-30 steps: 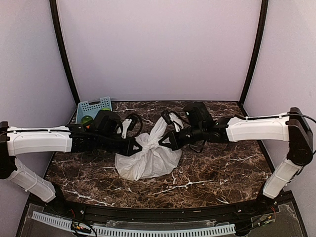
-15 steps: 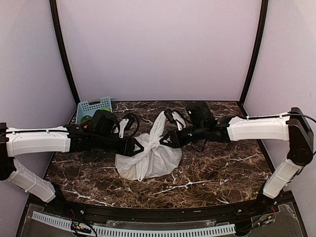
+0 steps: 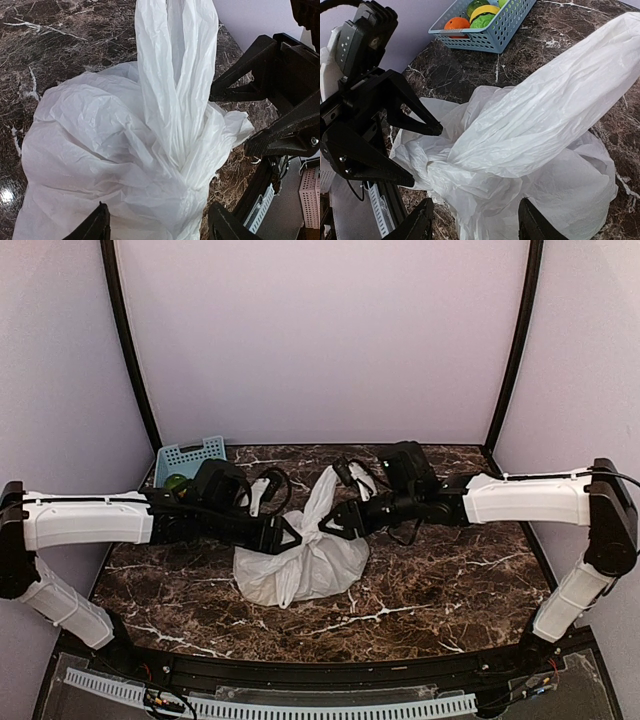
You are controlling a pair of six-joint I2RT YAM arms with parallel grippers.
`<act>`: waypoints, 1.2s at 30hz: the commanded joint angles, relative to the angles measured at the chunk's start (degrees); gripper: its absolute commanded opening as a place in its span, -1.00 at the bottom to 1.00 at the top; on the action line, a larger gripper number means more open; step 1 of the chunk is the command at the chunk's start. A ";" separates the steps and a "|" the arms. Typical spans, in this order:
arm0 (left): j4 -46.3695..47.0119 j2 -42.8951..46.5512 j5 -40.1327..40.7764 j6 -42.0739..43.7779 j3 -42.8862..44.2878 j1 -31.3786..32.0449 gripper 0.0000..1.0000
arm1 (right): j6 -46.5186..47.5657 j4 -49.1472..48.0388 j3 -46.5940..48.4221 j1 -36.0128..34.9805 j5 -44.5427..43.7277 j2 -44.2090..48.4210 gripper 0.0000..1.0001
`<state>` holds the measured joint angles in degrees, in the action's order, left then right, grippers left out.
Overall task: Untie the knot of the plastic bag and take out the fruit
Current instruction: Untie the bag handles from the takeout bag.
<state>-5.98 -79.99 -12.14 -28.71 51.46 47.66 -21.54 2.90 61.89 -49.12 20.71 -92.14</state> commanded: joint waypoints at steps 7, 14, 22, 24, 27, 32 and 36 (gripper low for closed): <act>1.36 -1.62 -0.32 0.23 2.26 -0.33 -0.03 | 3.05 0.54 4.97 -0.71 0.24 -2.08 0.04; 1.41 -1.98 -0.28 0.07 2.09 -0.34 -0.47 | 3.61 0.58 6.14 -0.87 1.85 -4.12 -0.07; 1.92 -2.49 -0.81 0.12 2.19 -0.28 -0.88 | 3.74 0.24 6.81 -1.47 3.47 -6.47 -0.07; 1.96 -2.60 -0.88 0.06 2.19 -0.29 -0.95 | 3.87 0.19 7.22 -1.65 4.03 -7.10 -0.07; 2.06 -2.57 -0.88 0.16 2.15 -0.26 -0.98 | 3.87 -0.03 7.61 -1.85 4.29 -7.75 -0.07; 2.10 -2.44 -0.79 0.10 2.11 -0.29 -0.98 | 3.74 -0.51 8.19 -2.03 4.84 -8.88 -0.10; 2.06 -2.21 -0.57 0.01 1.99 -0.29 -0.98 | 3.74 -0.69 8.01 -2.07 3.86 -8.83 -0.37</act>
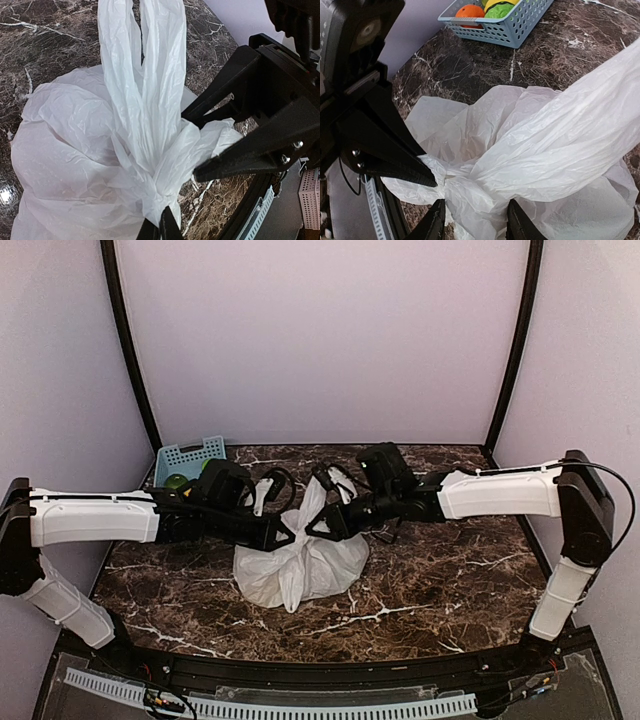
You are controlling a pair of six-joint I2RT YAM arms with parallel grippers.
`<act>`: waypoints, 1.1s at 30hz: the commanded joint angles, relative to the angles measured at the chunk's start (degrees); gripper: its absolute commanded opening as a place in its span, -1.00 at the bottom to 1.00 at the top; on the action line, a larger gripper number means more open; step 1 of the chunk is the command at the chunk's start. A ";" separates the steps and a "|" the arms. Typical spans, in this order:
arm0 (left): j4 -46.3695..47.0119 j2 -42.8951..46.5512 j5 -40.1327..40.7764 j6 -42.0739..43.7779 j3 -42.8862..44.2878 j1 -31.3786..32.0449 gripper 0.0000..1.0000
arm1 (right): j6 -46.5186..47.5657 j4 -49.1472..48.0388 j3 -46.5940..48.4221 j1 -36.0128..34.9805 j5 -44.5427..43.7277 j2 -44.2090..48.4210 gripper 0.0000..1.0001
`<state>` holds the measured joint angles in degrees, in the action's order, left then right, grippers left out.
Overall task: Untie the knot of the plastic bag and take out the fruit
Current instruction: Untie the bag handles from the takeout bag.
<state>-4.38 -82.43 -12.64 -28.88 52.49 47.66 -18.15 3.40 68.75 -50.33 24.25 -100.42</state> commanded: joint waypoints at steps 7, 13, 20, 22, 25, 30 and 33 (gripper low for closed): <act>-0.21 0.56 1.13 0.29 0.86 -0.35 -0.98 | 0.15 -2.10 0.04 -0.83 -1.29 1.01 -1.00; -0.80 1.27 1.85 0.33 0.70 -0.84 -0.99 | -0.48 -2.96 -1.41 -0.84 -3.64 2.95 -1.00; -0.63 2.83 2.40 -0.26 -0.83 -1.95 -0.98 | -1.84 -3.14 -4.50 0.51 -6.93 6.06 -1.00; -0.69 3.19 2.43 -0.36 -1.23 -2.30 -0.99 | -2.20 -3.18 -5.54 1.11 -7.19 6.96 -1.00; -0.80 3.66 2.57 -0.43 -1.84 -2.66 -0.99 | -2.69 -3.14 -7.07 1.99 -7.28 8.22 -1.00; -1.03 4.58 2.95 -0.52 -2.76 -3.60 -0.98 | -3.41 -3.14 -9.17 3.09 -7.55 9.63 -1.00; -1.25 4.95 3.26 -0.60 -3.61 -3.93 -0.98 | -3.85 -3.18 -10.24 3.55 -7.64 10.27 -1.00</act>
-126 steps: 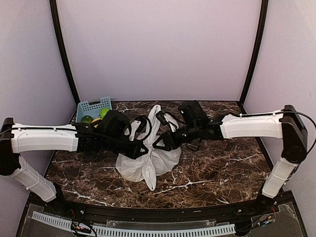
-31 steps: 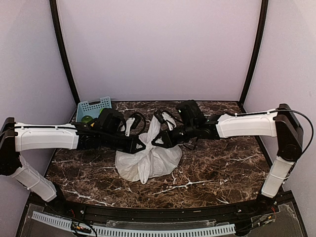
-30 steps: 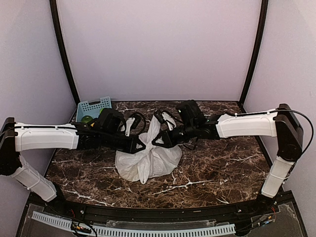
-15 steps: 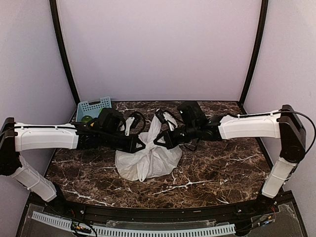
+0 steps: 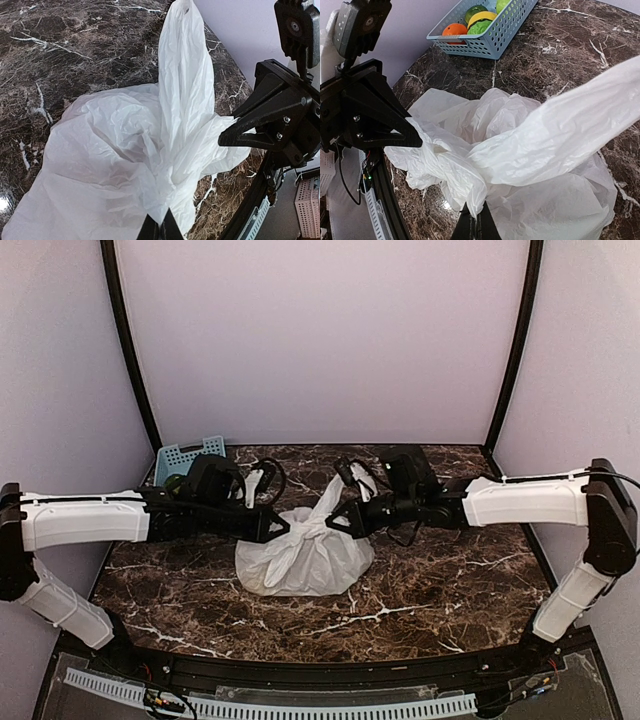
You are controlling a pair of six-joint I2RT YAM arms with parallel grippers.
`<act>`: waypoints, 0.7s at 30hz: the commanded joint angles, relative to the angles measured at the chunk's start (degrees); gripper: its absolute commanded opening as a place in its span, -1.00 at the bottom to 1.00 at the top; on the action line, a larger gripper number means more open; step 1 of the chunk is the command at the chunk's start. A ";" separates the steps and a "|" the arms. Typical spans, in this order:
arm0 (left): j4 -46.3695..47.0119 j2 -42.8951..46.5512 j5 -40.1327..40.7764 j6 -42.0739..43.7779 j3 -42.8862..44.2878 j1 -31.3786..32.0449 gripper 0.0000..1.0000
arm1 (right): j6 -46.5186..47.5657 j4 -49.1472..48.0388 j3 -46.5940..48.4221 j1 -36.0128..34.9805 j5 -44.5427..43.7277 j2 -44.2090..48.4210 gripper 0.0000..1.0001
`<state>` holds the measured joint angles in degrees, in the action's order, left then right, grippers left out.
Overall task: Untie the knot of the plastic bag and take out the fruit
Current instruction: Untie the bag handles from the takeout bag.
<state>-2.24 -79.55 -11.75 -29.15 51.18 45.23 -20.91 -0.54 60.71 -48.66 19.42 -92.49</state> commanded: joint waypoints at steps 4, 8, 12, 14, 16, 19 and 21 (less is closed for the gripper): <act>-3.63 2.47 2.68 -0.48 -3.07 -1.84 -0.98 | -1.72 -0.76 -3.26 2.34 -2.85 2.82 -1.00; -3.76 2.77 2.92 -0.78 -3.75 -2.08 -0.98 | -2.04 -1.04 -3.88 2.52 -2.83 3.26 -1.00; -4.30 3.18 3.72 -0.82 -4.17 -2.30 -0.98 | -2.27 -1.13 -4.34 2.76 -3.29 3.77 -1.00; -4.36 3.45 3.90 -0.82 -4.50 -2.40 -0.98 | -2.38 -1.13 -4.61 3.01 -3.18 4.01 -1.00; -4.08 3.52 3.40 -0.60 -4.65 -2.43 -0.98 | -2.38 -1.13 -4.84 3.13 -2.82 4.30 -1.00; -3.01 3.40 1.05 0.24 -4.61 -2.46 -0.98 | -1.98 -0.91 -4.67 3.31 -0.32 4.55 -1.00; -2.35 3.17 -0.70 0.95 -4.53 -2.46 -0.98 | -1.43 -0.51 -4.07 3.31 1.67 4.75 -0.77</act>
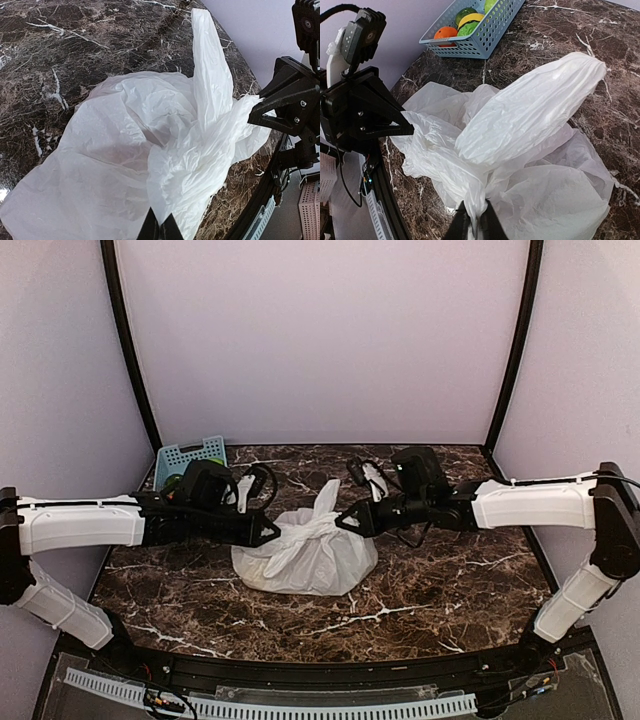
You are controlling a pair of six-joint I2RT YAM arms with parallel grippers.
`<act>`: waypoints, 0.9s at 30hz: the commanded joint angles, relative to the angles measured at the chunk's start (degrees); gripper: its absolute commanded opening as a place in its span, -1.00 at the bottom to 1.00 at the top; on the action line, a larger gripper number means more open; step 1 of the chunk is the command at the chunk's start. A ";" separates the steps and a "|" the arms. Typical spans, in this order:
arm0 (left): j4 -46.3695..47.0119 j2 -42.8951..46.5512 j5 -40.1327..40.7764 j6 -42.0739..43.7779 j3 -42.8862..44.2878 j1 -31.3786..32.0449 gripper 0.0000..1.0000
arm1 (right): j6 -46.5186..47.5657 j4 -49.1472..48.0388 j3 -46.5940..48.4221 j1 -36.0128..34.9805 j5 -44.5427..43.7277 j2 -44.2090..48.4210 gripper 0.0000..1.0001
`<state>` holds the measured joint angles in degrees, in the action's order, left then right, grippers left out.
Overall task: Untie the knot of the plastic bag and take out the fruit
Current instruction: Untie the bag handles from the takeout bag.
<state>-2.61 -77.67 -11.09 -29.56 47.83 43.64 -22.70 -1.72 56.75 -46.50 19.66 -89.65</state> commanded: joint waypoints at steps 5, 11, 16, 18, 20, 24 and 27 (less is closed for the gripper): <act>-1.36 0.41 -4.39 3.08 -0.23 -0.79 -0.99 | 2.91 4.55 3.28 1.15 4.19 2.10 0.13; -0.58 -0.25 -5.56 3.05 0.21 -0.79 -0.98 | 5.62 8.10 7.86 1.24 4.68 -0.34 0.21; -0.37 -0.29 -5.87 2.57 0.04 -0.81 -0.98 | 7.64 9.64 11.23 1.14 7.16 -3.01 0.21; -0.31 -0.15 -5.76 2.38 -0.24 -0.81 -0.98 | 8.59 10.55 12.76 1.03 8.22 -4.12 0.16; -0.24 -0.12 -5.81 2.20 -0.35 -0.75 -0.98 | 9.61 11.75 14.35 0.77 8.83 -5.35 0.10; 0.01 -0.11 -5.87 1.89 -0.46 -0.77 -0.98 | 10.84 13.30 16.81 0.06 9.28 -7.75 0.05; 0.05 -0.11 -5.85 1.80 -0.38 -0.81 -0.99 | 11.30 13.44 17.32 -0.17 9.00 -9.00 0.05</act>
<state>-2.81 -77.89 -16.12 -27.51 47.83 43.22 -13.41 10.28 72.10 -46.04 27.51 -96.86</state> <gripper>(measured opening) 0.009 0.527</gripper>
